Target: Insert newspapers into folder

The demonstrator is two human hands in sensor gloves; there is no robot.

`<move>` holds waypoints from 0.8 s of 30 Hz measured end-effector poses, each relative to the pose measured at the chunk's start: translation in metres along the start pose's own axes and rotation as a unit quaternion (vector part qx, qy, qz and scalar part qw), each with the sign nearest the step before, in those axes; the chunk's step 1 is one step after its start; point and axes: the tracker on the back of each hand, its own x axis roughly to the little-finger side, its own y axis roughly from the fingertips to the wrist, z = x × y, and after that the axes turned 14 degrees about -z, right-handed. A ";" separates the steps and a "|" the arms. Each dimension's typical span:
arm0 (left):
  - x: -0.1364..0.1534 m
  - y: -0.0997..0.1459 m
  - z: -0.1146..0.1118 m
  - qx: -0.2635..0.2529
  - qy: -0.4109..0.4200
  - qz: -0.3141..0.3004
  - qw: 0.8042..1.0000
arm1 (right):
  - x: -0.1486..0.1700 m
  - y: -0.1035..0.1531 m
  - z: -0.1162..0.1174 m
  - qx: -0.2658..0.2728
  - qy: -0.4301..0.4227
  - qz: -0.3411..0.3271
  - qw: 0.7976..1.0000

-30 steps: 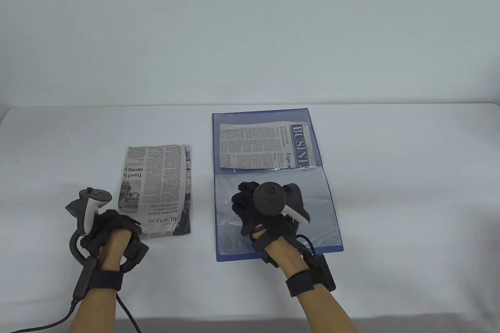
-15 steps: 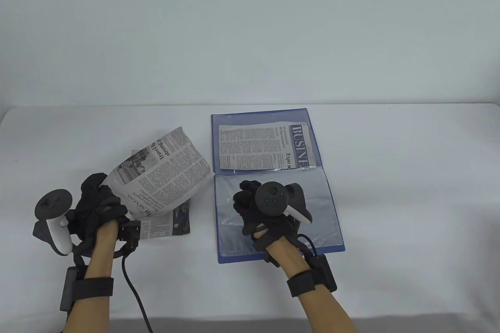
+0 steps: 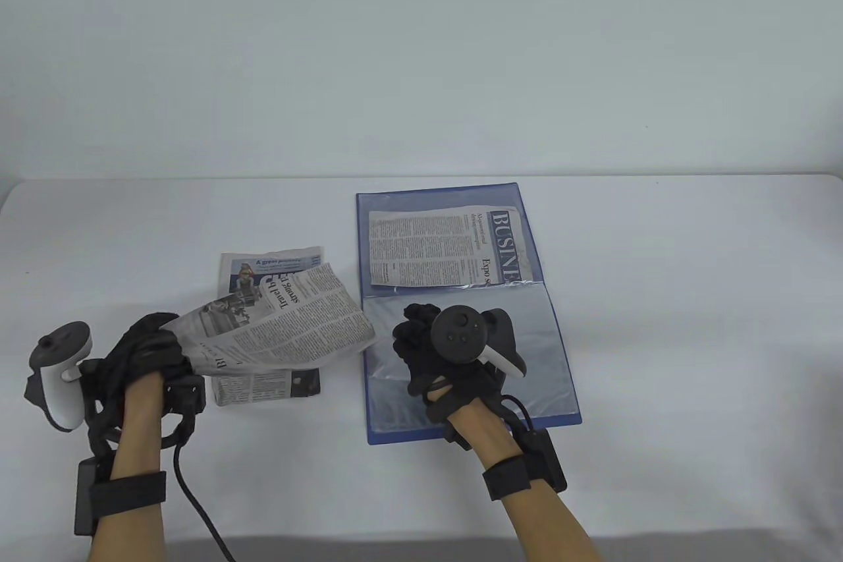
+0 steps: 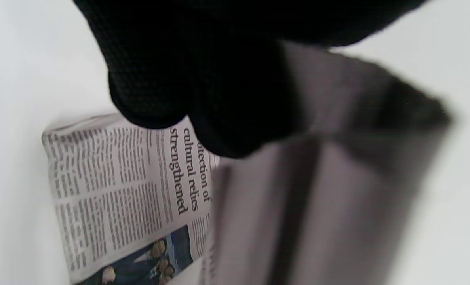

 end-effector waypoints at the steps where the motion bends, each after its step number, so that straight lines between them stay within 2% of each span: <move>1: 0.000 0.000 -0.001 0.008 0.001 0.005 1.000 | 0.000 0.000 0.000 0.000 0.000 0.000 1.000; 8: 0.004 -0.005 -0.011 0.048 -0.021 0.033 0.998 | 0.000 0.000 0.000 0.001 -0.001 -0.001 1.000; 12: 0.009 -0.010 -0.017 0.099 -0.017 0.058 0.993 | 0.000 0.000 0.000 0.000 -0.001 0.000 1.000; 17: 0.011 -0.012 -0.018 0.129 -0.026 0.078 0.988 | 0.000 0.000 -0.001 0.001 -0.003 0.002 1.000; 24: 0.024 -0.021 -0.024 0.150 0.046 0.064 0.986 | 0.001 0.000 -0.001 0.002 -0.007 0.002 1.000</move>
